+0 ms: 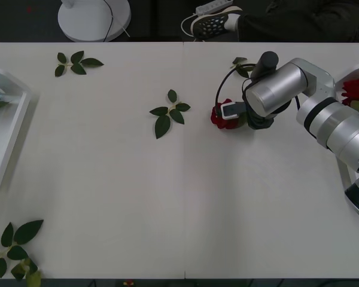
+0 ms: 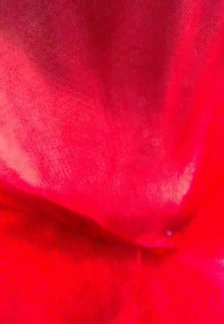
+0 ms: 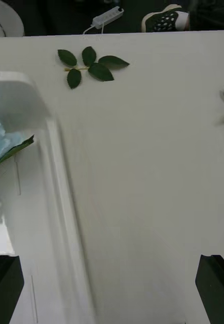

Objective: Place the red flowers into the right box and the blue flowers into the left box. If a person shows an open palm, hand one flower to the person first, then continue sorting.

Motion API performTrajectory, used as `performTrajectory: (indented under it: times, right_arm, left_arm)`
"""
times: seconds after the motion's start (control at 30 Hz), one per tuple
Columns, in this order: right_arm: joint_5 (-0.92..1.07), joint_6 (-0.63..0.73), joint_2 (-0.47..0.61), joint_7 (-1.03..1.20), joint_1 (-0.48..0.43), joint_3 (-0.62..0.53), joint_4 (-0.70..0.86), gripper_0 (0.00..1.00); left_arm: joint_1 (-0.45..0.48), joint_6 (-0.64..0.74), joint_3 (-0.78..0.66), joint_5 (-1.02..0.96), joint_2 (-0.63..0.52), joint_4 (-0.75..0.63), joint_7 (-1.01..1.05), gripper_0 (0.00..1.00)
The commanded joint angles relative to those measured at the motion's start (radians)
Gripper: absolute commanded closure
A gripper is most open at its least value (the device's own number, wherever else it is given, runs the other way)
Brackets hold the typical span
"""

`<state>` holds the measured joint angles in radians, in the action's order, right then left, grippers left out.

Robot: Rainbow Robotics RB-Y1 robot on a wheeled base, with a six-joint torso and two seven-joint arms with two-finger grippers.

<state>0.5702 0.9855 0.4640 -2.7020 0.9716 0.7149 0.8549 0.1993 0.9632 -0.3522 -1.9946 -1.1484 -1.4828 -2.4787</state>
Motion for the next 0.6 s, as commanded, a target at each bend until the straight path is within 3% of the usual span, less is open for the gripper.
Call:
performTrajectory:
  times: [0.03, 0.1, 0.17, 0.37, 0.5, 0.6]
  right_arm:
    - [0.010, -0.011, -0.022, -0.003, 0.050, 0.029, 0.000, 0.68]
    - [0.013, -0.011, -0.022, -0.003, 0.052, 0.035, -0.013, 0.91]
    - [0.017, -0.013, -0.022, -0.003, 0.050, 0.038, -0.027, 1.00]
    - [0.066, -0.005, -0.018, -0.003, 0.050, 0.066, -0.059, 1.00]
    - [0.172, 0.035, 0.007, -0.003, 0.053, 0.090, -0.059, 1.00]
    - [0.275, 0.093, 0.041, -0.003, 0.058, 0.090, -0.025, 1.00]
  left_arm:
    - [0.014, -0.092, 0.082, 0.057, 0.102, -0.159, 0.021, 0.00]
    - [0.012, -0.093, 0.090, 0.105, 0.159, -0.234, 0.081, 0.00]
    - [0.012, -0.093, 0.088, 0.166, 0.190, -0.309, 0.149, 0.00]
    - [-0.001, -0.038, 0.084, 0.432, 0.273, -0.602, 0.514, 0.00]
    - [-0.023, 0.092, 0.053, 0.551, 0.348, -0.742, 0.618, 0.00]
    - [-0.031, 0.193, 0.016, 0.508, 0.394, -0.784, 0.592, 0.00]
